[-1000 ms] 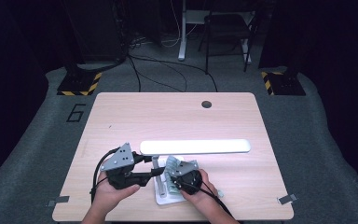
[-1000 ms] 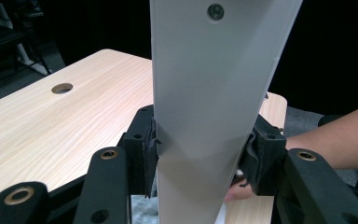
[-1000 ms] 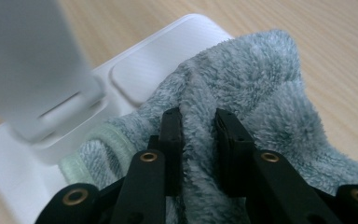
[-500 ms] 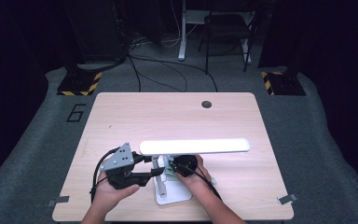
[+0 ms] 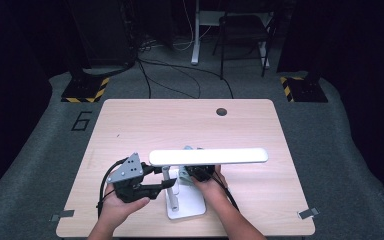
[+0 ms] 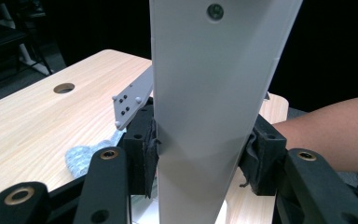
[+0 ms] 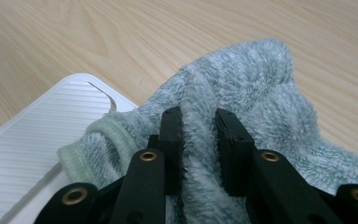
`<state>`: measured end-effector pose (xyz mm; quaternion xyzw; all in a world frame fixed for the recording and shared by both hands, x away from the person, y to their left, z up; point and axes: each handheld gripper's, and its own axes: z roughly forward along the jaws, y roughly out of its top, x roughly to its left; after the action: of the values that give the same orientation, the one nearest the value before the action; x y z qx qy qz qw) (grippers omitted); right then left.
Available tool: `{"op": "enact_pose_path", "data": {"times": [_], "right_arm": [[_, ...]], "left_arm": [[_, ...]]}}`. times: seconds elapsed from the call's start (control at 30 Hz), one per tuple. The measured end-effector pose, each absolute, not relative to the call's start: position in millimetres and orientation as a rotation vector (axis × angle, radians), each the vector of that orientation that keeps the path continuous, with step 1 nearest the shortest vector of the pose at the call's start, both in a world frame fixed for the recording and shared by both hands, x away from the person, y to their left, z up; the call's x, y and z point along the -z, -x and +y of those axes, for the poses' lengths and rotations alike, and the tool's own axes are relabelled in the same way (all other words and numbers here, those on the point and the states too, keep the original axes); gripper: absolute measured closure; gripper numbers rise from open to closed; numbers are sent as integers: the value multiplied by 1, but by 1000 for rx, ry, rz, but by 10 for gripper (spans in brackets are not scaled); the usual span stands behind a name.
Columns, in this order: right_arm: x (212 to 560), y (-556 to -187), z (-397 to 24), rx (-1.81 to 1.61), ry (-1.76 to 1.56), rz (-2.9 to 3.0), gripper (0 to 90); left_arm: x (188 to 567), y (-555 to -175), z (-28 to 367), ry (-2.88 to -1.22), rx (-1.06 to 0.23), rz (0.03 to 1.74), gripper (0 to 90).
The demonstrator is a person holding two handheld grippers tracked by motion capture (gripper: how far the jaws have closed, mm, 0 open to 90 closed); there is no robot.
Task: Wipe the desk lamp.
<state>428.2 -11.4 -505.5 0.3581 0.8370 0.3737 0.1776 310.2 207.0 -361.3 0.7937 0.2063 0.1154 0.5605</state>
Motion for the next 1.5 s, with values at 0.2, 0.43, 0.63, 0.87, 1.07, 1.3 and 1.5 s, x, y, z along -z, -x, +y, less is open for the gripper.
{"op": "enact_pose_path", "data": {"times": [0.2,0.43,0.63,0.87,1.07,1.3,1.5], "right_arm": [[508,-420,-20,-1090,-1038,2345,740],[507,-397,-20,-1035,-916,2347,749],[509,-372,-26,-1059,-867,2360,754],[512,-336,-33,-1139,-815,2413,753],[510,-309,-28,-1158,-745,2472,753],[511,-296,-37,-1186,-669,2506,753],[511,-296,-50,-1181,-676,2506,753]], "left_arm": [[362,-311,206,-1866,-289,497,532],[362,-311,206,-1863,-290,497,533],[363,-311,205,-1862,-288,494,532],[363,-311,205,-1861,-287,493,532],[363,-311,206,-1862,-285,498,532],[364,-312,208,-1855,-273,495,531],[364,-311,207,-1857,-279,495,531]]}}
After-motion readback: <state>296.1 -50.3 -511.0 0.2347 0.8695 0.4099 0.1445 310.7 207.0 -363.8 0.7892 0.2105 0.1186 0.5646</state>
